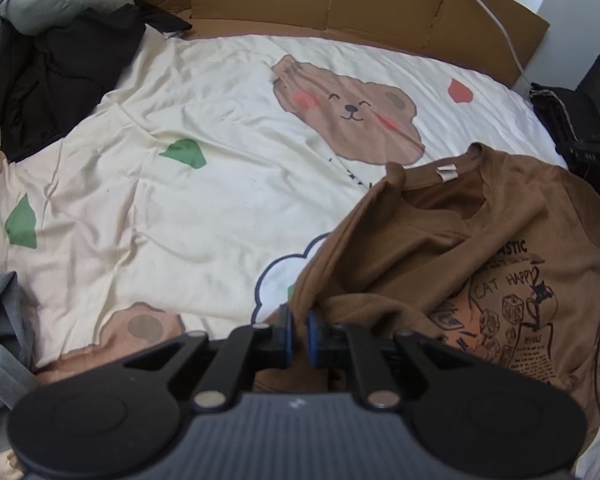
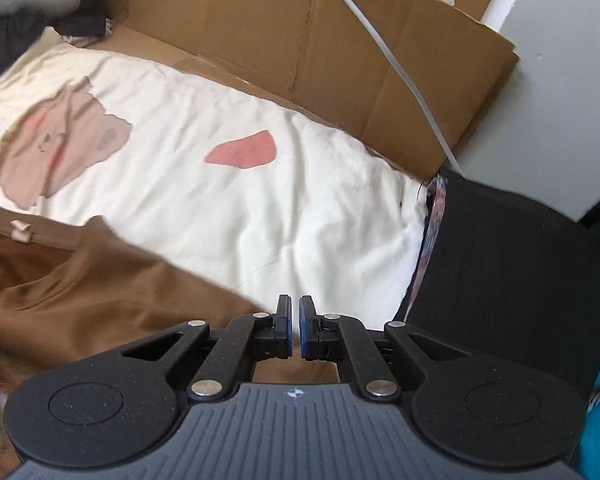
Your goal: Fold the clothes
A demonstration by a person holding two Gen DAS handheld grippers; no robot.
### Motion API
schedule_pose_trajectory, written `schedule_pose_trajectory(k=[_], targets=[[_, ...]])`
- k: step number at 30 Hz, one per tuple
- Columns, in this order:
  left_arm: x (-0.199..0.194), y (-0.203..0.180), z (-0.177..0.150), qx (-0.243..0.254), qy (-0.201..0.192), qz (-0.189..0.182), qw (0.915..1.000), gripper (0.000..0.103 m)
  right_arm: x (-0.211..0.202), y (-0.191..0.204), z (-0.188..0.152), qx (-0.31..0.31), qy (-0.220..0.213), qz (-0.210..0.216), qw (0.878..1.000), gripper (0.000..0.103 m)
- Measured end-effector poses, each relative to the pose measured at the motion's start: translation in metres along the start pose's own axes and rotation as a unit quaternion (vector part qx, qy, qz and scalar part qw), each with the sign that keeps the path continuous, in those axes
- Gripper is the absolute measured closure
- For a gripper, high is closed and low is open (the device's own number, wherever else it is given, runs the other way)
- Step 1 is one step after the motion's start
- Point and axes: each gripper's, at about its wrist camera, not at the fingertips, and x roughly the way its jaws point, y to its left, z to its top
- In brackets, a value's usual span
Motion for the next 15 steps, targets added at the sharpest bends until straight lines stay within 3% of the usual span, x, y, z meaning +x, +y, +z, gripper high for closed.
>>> schedule_pose_trajectory(k=[6, 15], targets=[[0.000, 0.002, 0.001, -0.003, 0.000, 0.000, 1.0000, 0.095, 0.028, -0.004, 0.007, -0.022, 0.023, 0.000, 1.000, 0.101], [0.001, 0.002, -0.001, -0.002, 0.002, -0.002, 1.0000, 0.095, 0.035, 0.014, -0.023, -0.035, 0.044, 0.014, 0.998, 0.100]])
